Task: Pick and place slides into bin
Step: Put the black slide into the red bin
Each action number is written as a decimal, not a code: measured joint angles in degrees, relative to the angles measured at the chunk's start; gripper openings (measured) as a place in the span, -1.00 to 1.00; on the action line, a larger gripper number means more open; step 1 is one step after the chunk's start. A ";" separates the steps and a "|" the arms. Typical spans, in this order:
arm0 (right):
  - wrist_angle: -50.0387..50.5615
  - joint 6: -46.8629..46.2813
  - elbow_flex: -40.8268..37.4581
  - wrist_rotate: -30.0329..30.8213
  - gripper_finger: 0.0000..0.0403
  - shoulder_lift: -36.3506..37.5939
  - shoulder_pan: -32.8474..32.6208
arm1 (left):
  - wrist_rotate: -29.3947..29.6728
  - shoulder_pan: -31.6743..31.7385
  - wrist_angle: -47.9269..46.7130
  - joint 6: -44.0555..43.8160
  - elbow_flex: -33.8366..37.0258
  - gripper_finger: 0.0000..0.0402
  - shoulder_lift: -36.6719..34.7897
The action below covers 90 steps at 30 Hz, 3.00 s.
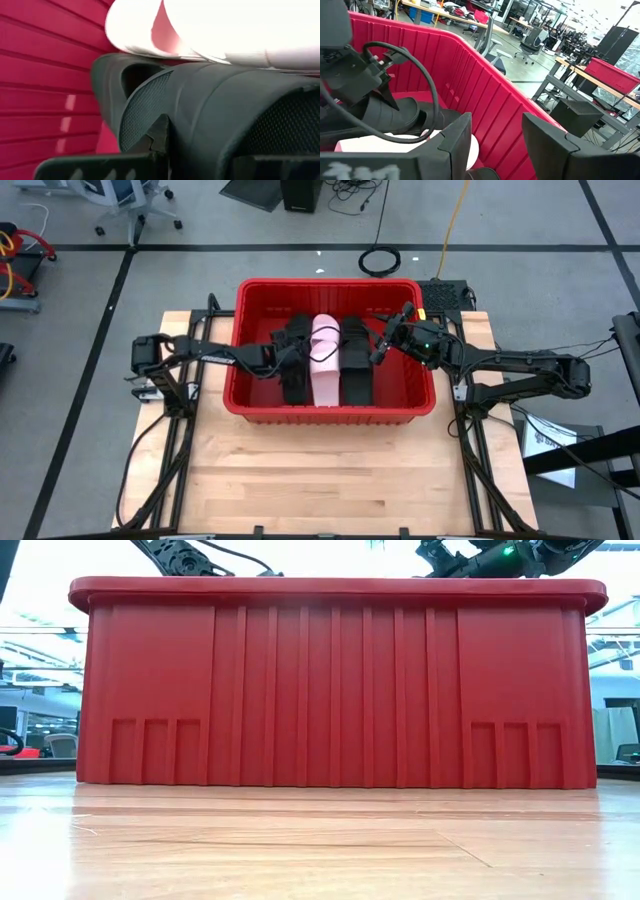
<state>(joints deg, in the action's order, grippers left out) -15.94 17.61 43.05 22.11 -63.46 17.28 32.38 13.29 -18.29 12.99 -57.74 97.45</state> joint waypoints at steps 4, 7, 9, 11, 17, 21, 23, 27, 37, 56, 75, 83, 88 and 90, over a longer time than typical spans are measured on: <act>0.00 0.00 0.00 0.00 -0.18 0.00 -0.02 | -3.88 0.97 0.68 -0.03 0.00 -0.79 0.00; 0.00 0.00 0.00 0.00 -0.18 0.00 -0.02 | -3.11 0.95 0.84 1.16 0.00 -0.79 0.00; -0.02 0.00 0.00 0.00 -0.18 0.00 -0.02 | -2.93 0.95 0.85 2.19 0.00 -0.79 0.00; 0.00 -0.02 0.00 0.00 -0.18 0.00 -0.02 | -2.99 0.93 0.90 3.06 0.00 -0.79 0.00; -0.01 -0.45 0.00 0.00 -0.18 0.00 -0.02 | -3.83 0.32 0.82 3.25 0.00 -0.62 0.02; -0.02 -0.44 0.00 0.00 -0.18 0.00 -0.02 | -3.61 -0.51 0.54 1.51 0.00 -0.42 0.09; -0.01 -0.44 0.00 0.00 -0.18 0.00 -0.02 | -3.33 -1.12 0.30 0.50 0.00 -0.32 0.09; 0.00 -0.46 0.00 0.00 -0.18 0.00 -0.02 | -3.35 -3.10 -1.61 -1.00 0.00 -0.17 0.09; 0.00 -0.46 0.00 0.00 -0.18 0.00 -0.02 | 6.60 -6.73 -3.26 -0.21 0.00 -0.08 -2.27; 1.40 -0.83 0.00 0.00 -0.18 -0.02 -0.02 | 8.13 -6.18 -3.34 -1.62 0.00 -0.08 -11.52; 2.00 -1.95 0.01 -4.35 -0.18 -0.26 0.00 | 6.88 -4.21 -1.86 -7.64 -0.10 -0.08 -4.68; 0.63 -1.89 0.02 -4.35 -0.18 -2.49 0.00 | 9.48 -4.44 -4.30 -8.93 0.02 -0.08 -4.81; 0.57 -1.66 0.02 -4.35 -0.18 -3.84 0.00 | 10.01 -4.37 -6.95 -8.20 0.02 -0.08 -4.84; 0.89 -1.53 0.02 -4.33 -0.18 -3.98 0.00 | 11.20 -4.41 -8.03 -8.38 0.00 -0.08 -4.85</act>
<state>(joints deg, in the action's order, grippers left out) -15.05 16.07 43.07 17.78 -67.44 17.28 43.58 8.88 -26.32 4.62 -57.74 92.60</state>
